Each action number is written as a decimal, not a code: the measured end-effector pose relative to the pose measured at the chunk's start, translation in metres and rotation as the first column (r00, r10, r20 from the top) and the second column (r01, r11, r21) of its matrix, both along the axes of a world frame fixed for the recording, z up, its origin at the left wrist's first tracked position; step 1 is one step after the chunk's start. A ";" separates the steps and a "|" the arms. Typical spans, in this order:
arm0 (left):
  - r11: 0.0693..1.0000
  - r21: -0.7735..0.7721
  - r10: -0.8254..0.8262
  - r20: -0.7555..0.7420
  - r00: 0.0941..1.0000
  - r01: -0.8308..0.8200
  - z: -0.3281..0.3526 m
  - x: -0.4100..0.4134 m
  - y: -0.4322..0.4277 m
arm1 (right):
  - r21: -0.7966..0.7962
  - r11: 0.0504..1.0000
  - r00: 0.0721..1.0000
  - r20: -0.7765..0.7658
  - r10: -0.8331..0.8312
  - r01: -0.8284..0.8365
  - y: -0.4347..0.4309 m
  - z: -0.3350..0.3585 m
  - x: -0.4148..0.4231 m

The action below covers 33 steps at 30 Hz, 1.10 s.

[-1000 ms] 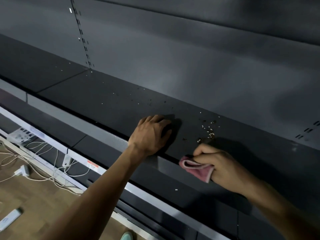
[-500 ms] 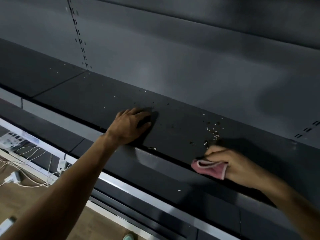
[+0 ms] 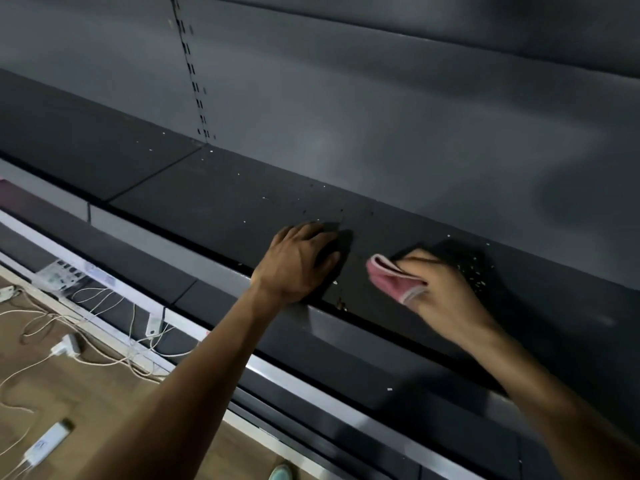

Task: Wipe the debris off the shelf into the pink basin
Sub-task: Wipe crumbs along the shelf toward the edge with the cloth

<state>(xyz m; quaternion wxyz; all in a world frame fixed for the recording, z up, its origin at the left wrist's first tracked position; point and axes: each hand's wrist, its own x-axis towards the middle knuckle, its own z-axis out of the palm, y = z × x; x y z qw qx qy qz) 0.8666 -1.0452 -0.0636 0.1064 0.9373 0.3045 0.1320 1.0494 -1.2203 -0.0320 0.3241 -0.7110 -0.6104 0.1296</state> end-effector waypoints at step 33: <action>0.999 0.002 0.035 0.033 0.999 -0.035 0.003 -0.048 0.053 | -0.105 0.975 0.974 0.098 0.205 -0.194 0.030 -0.004 -0.071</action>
